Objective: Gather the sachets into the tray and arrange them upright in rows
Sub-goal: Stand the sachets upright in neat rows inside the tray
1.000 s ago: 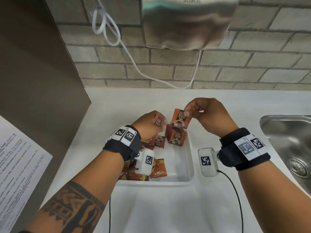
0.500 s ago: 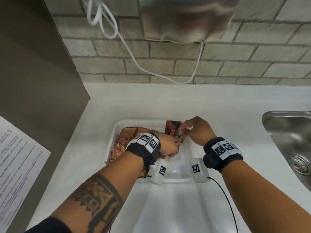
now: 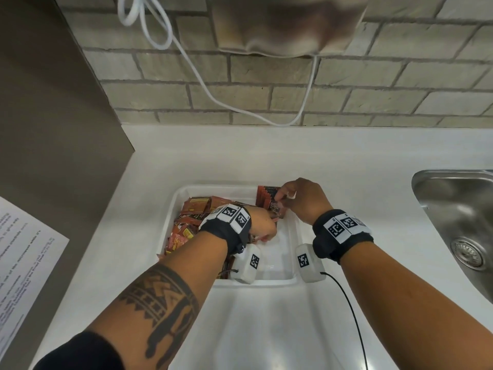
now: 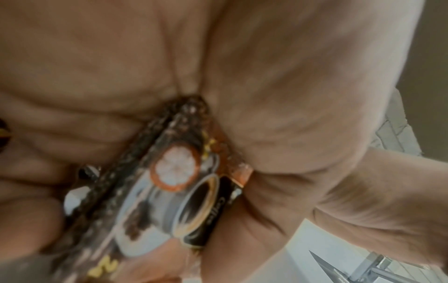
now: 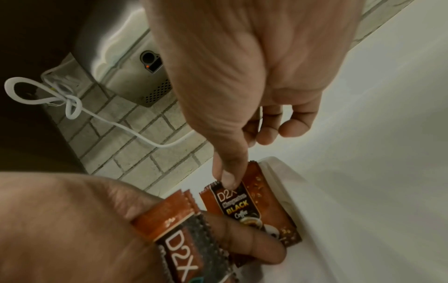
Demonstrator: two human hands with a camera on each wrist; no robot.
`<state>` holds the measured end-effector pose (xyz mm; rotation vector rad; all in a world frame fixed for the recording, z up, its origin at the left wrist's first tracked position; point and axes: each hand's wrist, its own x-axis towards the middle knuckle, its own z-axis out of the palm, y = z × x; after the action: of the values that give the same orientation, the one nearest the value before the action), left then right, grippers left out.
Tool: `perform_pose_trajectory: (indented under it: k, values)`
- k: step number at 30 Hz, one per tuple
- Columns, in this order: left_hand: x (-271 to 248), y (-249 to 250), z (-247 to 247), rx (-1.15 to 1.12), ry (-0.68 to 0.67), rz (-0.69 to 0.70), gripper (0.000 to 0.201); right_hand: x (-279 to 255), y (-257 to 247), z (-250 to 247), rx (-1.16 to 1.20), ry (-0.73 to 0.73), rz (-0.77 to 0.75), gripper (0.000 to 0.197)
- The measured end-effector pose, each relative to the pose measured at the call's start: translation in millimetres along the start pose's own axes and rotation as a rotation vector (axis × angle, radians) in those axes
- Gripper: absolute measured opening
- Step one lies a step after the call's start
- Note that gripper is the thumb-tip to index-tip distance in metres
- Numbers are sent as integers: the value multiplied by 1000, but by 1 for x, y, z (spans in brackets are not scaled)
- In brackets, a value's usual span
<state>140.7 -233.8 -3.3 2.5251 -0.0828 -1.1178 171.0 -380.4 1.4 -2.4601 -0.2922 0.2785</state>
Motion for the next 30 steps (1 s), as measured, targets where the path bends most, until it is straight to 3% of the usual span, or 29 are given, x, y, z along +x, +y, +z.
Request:
perform_pose_trajectory:
  k: [13,17,20,23,25,28,30]
  values:
    - [5,-2,3,12,-3,9,44,5,6,2,33,-5,-4,14]
    - [5,-1,4,-59,-23,20,15,5,9,-2,34,36,-23,13]
    - [2,-8,4,-172,-22,17,12,3,11,-5,63,76,-35,12]
    - [-2,-19,-1,-296,60,67,25,-4,9,-11,92,98,-68,8]
    - [-3,-27,-4,-453,104,146,24,-12,5,-17,176,34,-84,3]
    - [-7,-35,-7,-730,170,292,29,-20,-1,-22,274,-105,-78,15]
    - [-9,-36,-7,-876,180,339,35,-18,-3,-23,318,-117,-76,16]
